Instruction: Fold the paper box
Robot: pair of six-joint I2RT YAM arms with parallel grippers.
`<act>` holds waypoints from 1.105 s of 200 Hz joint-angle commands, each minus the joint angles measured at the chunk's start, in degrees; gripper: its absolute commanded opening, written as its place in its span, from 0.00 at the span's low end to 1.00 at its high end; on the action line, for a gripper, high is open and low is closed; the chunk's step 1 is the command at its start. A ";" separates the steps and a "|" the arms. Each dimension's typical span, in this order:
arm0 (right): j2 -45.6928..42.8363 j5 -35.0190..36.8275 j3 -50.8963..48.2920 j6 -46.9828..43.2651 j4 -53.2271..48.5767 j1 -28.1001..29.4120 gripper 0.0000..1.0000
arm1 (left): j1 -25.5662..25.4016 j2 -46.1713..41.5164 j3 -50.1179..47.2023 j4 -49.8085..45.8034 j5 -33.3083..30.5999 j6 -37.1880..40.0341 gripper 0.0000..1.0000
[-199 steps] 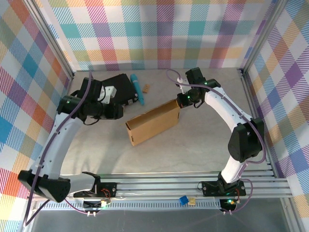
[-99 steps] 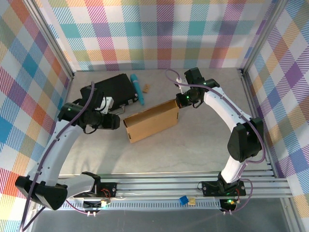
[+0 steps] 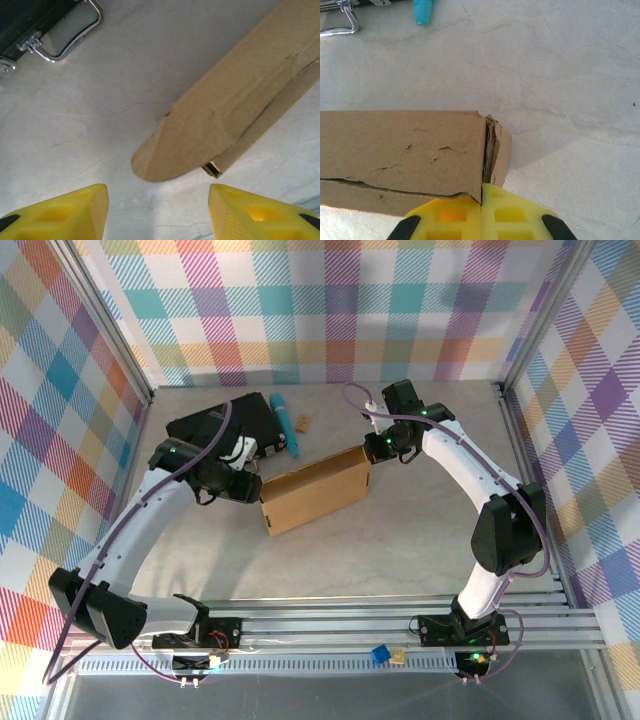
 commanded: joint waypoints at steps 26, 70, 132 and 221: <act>1.63 -0.09 0.33 0.99 -3.31 0.46 0.00 | -1.88 2.42 2.25 0.81 -3.09 3.79 0.44; 1.89 -0.16 0.42 1.08 -3.22 0.47 0.00 | -2.30 3.22 1.53 1.51 -2.33 3.36 0.33; 1.99 -0.08 1.00 1.00 -3.49 0.47 0.00 | -2.28 3.69 0.28 2.34 -3.72 3.09 0.32; 1.74 0.01 1.10 1.03 -3.66 0.47 0.00 | -2.31 4.36 0.46 4.36 -3.42 1.25 0.17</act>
